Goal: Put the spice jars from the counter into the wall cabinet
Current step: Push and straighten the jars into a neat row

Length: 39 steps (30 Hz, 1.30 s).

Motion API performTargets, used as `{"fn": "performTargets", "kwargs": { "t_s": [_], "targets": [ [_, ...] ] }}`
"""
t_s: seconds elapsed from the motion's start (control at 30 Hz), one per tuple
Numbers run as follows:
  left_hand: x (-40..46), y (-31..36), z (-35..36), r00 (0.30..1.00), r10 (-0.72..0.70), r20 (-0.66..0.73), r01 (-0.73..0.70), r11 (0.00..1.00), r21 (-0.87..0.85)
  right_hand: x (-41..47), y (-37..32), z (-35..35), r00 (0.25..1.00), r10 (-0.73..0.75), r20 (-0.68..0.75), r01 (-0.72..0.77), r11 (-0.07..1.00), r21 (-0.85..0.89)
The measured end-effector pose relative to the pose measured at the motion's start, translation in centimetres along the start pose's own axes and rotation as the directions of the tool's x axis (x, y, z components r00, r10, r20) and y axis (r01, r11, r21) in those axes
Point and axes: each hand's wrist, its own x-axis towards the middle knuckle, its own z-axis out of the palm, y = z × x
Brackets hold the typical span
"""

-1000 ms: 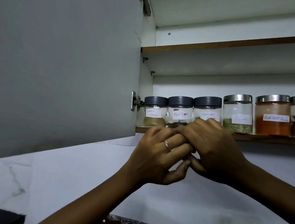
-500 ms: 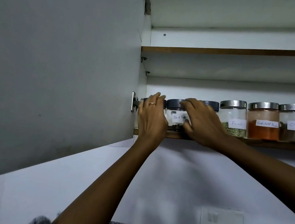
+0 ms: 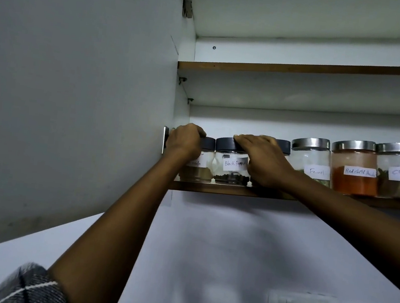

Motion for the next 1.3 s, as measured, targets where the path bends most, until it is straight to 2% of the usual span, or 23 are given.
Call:
{"fn": "performTargets", "kwargs": {
  "t_s": [0.2,0.3,0.43,0.53,0.63,0.93,1.17,1.3],
  "targets": [
    [1.4,-0.9,0.4,0.990,0.107,0.095,-0.114,0.991,0.069,1.6,0.6,1.1,0.999,-0.048,0.024,0.051,0.982,-0.182],
    [2.0,-1.2,1.2,0.985,0.143,0.099,-0.163,0.958,0.235,2.4,0.5,1.7,0.994,-0.055,0.091,0.077,0.964,-0.253],
    [3.4,-1.2,3.1,0.973,0.198,0.116,-0.229,0.861,0.454,4.0,0.7,3.0,0.984,-0.075,0.161,0.128,0.928,-0.349],
    [4.4,-1.0,4.3,0.967,0.214,0.137,-0.254,0.797,0.547,5.4,0.7,3.7,0.973,-0.083,0.216,0.165,0.905,-0.392],
    [5.5,-1.3,5.3,0.963,0.208,0.169,-0.268,0.790,0.552,6.6,0.8,4.5,0.957,-0.083,0.277,0.193,0.898,-0.396],
    [7.9,-2.6,7.3,0.955,0.186,0.230,-0.283,0.802,0.526,8.7,1.4,6.8,0.936,0.001,0.352,0.126,0.932,-0.339],
    [9.2,-3.4,9.2,0.955,0.174,0.239,-0.278,0.802,0.529,8.9,1.3,8.6,0.956,0.000,0.293,0.067,0.973,-0.219],
    [9.4,-3.7,10.2,0.959,0.172,0.227,-0.270,0.800,0.536,9.1,1.4,9.7,0.962,-0.021,0.272,0.085,0.970,-0.227]
  ]
}}
